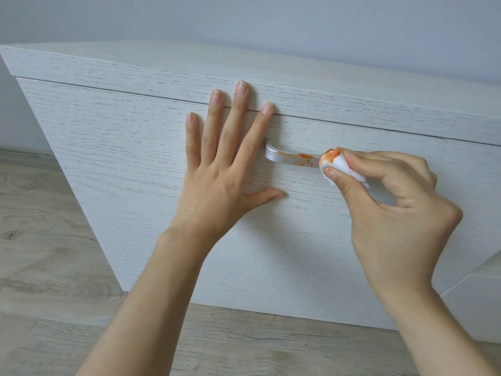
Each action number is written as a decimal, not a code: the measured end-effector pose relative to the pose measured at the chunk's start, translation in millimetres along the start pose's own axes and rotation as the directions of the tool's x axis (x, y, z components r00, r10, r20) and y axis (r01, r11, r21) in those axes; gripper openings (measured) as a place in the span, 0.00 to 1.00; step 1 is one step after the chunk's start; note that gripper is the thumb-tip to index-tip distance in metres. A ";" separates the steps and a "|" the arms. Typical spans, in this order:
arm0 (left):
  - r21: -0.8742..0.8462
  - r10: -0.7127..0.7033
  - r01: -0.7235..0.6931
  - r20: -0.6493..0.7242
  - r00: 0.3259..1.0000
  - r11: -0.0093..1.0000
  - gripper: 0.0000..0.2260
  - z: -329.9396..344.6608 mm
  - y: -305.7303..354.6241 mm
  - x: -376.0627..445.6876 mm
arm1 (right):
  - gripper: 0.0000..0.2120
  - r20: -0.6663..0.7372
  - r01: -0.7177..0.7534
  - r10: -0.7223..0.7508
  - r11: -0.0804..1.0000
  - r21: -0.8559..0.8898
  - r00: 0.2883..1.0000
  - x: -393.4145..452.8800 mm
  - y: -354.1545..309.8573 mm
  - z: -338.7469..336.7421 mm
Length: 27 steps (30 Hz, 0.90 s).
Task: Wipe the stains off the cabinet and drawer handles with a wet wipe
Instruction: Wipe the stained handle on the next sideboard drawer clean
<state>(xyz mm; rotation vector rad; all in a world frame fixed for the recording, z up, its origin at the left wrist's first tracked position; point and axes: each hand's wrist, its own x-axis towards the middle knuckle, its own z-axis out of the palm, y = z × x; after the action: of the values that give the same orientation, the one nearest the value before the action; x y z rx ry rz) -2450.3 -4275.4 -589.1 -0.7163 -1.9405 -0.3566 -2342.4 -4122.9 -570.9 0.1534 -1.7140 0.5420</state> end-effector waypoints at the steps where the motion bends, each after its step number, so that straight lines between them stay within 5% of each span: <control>1: 0.000 0.000 0.000 0.001 1.000 1.000 0.48 0.1 -0.2 0.1 | 0.07 0.004 -0.007 0.007 1.000 -0.006 1.000 0.5 0.1 0.0; 18: -0.001 0.004 -0.004 -0.011 1.000 1.000 0.49 1.4 -1.0 0.5 | 0.06 0.046 0.161 -0.155 0.973 -0.166 0.987 2.7 -3.4 8.2; 27: 0.005 0.009 -0.009 -0.015 1.000 1.000 0.49 1.0 -1.9 -0.3 | 0.04 -0.032 -0.071 0.070 0.996 -0.048 0.997 1.4 -5.8 3.0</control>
<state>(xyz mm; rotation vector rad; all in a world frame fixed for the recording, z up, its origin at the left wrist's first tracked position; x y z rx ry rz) -2452.1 -4276.4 -589.7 -0.7169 -1.9231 -0.3506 -2343.1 -4129.0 -568.4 0.0492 -1.7067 0.5506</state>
